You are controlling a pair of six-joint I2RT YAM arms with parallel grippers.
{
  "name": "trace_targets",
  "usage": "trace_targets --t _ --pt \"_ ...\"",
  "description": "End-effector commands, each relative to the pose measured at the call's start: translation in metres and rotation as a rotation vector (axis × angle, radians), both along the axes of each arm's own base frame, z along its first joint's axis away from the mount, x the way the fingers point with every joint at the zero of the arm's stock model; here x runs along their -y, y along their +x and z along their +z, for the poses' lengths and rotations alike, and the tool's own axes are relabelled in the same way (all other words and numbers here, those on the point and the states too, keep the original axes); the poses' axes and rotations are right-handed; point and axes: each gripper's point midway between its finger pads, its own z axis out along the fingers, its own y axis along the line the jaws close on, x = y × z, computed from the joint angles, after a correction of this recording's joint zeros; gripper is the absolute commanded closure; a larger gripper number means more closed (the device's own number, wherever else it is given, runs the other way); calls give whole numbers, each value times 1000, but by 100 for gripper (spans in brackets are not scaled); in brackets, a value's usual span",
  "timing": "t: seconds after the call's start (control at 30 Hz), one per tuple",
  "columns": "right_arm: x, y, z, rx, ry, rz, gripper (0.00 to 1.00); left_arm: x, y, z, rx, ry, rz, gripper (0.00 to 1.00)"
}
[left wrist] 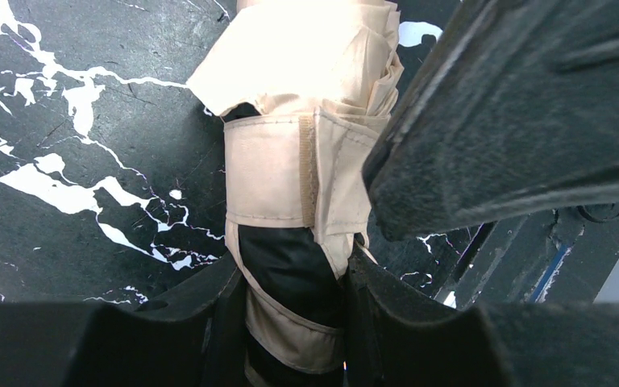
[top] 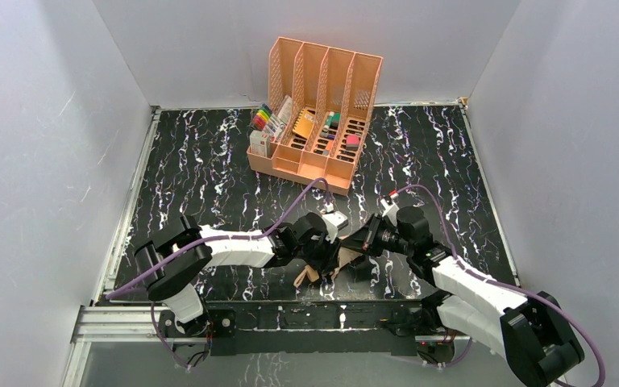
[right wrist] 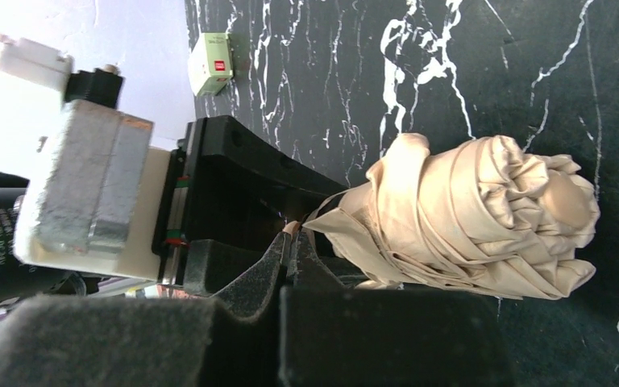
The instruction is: Put away the umbrella
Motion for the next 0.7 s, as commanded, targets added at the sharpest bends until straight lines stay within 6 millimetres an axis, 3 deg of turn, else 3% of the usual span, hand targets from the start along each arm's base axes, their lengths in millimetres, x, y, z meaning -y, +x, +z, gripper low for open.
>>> trace_targets --t 0.0,0.67 --pt "-6 8 11 24 21 -3 100 -28 -20 -34 -93 146 -15 100" --pt "-10 14 -32 -53 -90 -23 100 -32 -21 -37 -99 174 -23 100"
